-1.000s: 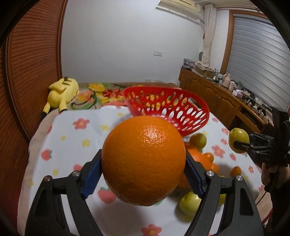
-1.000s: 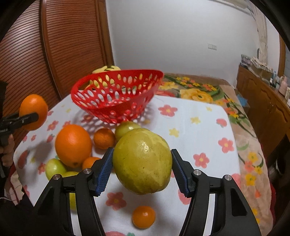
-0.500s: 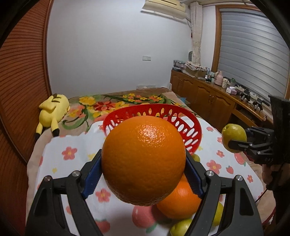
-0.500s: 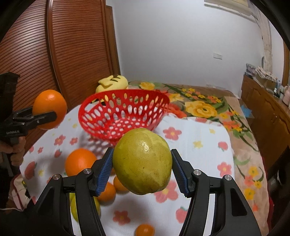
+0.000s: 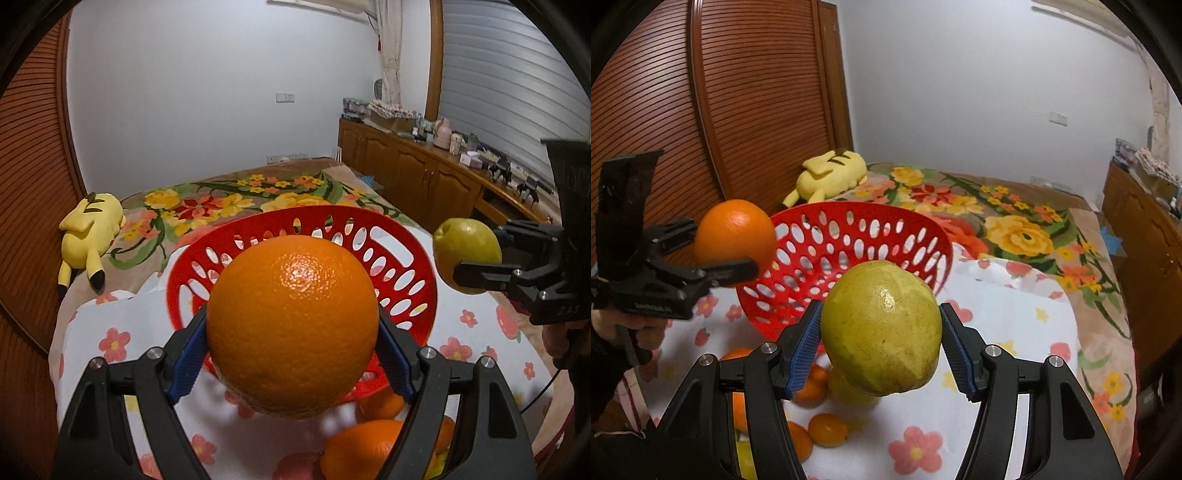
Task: Organize fruits
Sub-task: 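Carry the orange into the red basket and open the left tool while the right tool carries the pomelo over, then lower the yellow pomelo into the red basket and open the right tool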
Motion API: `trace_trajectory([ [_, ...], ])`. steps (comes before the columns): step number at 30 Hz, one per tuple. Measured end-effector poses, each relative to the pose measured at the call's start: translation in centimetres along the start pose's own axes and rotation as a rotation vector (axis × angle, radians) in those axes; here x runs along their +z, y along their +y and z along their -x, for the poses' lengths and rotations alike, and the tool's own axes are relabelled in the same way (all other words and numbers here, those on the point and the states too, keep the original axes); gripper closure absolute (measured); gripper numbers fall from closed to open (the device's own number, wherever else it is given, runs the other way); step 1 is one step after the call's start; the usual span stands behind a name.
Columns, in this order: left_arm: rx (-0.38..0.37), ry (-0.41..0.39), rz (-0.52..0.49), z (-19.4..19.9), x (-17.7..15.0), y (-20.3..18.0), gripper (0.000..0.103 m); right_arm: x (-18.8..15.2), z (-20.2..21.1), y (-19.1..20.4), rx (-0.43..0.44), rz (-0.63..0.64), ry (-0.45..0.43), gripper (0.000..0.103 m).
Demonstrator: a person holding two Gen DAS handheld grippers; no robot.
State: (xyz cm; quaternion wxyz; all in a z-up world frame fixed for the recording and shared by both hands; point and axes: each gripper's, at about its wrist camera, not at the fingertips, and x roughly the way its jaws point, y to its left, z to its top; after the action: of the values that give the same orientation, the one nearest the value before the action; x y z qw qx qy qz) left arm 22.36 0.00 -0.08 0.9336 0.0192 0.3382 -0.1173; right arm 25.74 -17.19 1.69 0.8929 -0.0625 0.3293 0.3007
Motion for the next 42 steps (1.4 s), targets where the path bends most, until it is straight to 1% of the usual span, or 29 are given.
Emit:
trace_trajectory([
  [7,0.005,0.066,-0.026,-2.3,0.5,-0.4,0.022,0.9,-2.2,-0.1,0.030,0.014,0.025,0.039],
  [14,0.028,0.122,-0.066,-3.9,0.3,-1.0,0.021,1.4,-3.3,-0.3,0.046,0.022,0.033,0.039],
  [19,-0.001,0.143,-0.064,-4.4,0.5,-1.2,0.021,1.6,-3.5,-0.2,0.048,0.031,0.032,0.039],
  [26,-0.001,0.185,-0.029,-5.5,0.7,-0.8,0.021,1.7,-3.8,-0.2,0.053,0.030,0.039,0.039],
  [33,-0.016,0.162,0.005,-5.3,1.0,-0.4,0.020,1.8,-4.0,-0.3,0.056,0.027,0.040,0.039],
  [36,0.000,0.096,0.000,-4.4,1.8,-0.3,0.017,1.9,-4.0,-0.4,0.063,0.022,0.035,0.039],
  [38,-0.007,0.061,0.013,-3.5,2.5,-0.1,0.016,1.9,-4.1,-0.5,0.070,0.021,0.034,0.039],
  [40,-0.006,0.049,0.025,-3.1,2.9,0.2,0.016,2.0,-4.1,-0.4,0.071,0.025,0.030,0.039],
  [42,0.001,0.042,0.016,-2.8,3.0,0.5,0.016,2.1,-4.2,-0.4,0.076,0.025,0.033,0.039],
])
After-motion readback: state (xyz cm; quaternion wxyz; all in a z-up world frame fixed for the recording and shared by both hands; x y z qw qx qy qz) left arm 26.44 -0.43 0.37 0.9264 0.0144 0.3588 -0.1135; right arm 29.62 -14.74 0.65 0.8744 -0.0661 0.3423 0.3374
